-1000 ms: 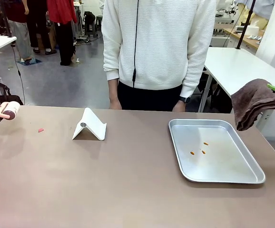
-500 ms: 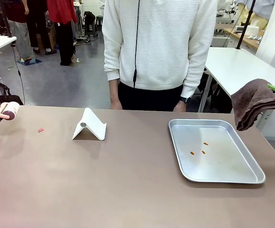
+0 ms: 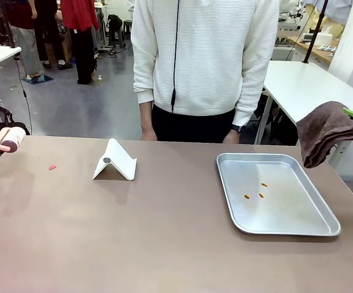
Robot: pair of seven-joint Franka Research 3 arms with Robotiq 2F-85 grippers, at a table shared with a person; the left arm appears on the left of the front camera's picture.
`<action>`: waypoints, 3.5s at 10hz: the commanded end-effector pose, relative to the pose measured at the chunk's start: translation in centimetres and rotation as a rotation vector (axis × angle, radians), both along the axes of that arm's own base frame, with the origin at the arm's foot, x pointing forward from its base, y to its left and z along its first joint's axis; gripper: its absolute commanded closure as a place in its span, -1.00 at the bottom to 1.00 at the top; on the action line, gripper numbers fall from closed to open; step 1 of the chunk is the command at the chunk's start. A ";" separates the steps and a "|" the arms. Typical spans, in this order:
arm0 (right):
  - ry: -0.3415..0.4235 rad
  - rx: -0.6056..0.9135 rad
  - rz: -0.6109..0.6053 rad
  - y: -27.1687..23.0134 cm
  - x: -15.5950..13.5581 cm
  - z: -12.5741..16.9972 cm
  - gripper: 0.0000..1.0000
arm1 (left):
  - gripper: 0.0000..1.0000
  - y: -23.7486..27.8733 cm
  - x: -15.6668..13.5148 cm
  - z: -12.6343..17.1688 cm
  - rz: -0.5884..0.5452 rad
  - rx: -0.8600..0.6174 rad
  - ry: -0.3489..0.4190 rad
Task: Clean the surface of the table.
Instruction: If a person points to the right, clean the right side of the table with your right hand, and if they point to the left, clean the left side with your left hand.
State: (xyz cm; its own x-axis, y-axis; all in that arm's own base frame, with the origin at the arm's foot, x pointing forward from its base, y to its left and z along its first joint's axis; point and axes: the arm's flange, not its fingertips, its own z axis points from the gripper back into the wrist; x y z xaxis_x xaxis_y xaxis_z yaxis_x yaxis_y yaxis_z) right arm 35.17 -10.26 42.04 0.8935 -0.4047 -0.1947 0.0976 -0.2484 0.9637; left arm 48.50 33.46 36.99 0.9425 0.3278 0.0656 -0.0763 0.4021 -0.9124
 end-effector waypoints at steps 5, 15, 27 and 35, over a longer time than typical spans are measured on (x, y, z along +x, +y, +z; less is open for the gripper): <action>-0.019 0.007 0.006 -0.1 -0.2 0.2 1.00 | 0.59 -4.0 -2.3 0.8 -0.015 0.172 -0.079; -0.019 0.007 0.006 -0.1 -0.2 0.2 1.00 | 0.59 -9.9 0.2 -3.5 0.020 0.454 -0.027; -0.019 0.007 0.006 -0.1 -0.2 0.2 1.00 | 0.59 -15.5 2.3 2.4 -0.064 0.018 0.031; -0.019 0.007 0.006 -0.1 -0.2 0.2 1.00 | 0.59 -0.7 -17.0 8.4 -0.082 -0.226 -0.252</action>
State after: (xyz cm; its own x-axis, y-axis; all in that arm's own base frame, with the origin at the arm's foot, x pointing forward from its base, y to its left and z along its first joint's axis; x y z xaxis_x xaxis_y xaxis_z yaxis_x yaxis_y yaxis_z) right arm 35.16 -10.26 42.03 0.8934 -0.4047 -0.1950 0.0976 -0.2488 0.9636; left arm 32.06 31.81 45.67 0.9555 0.2444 0.1653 0.1109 0.2216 -0.9688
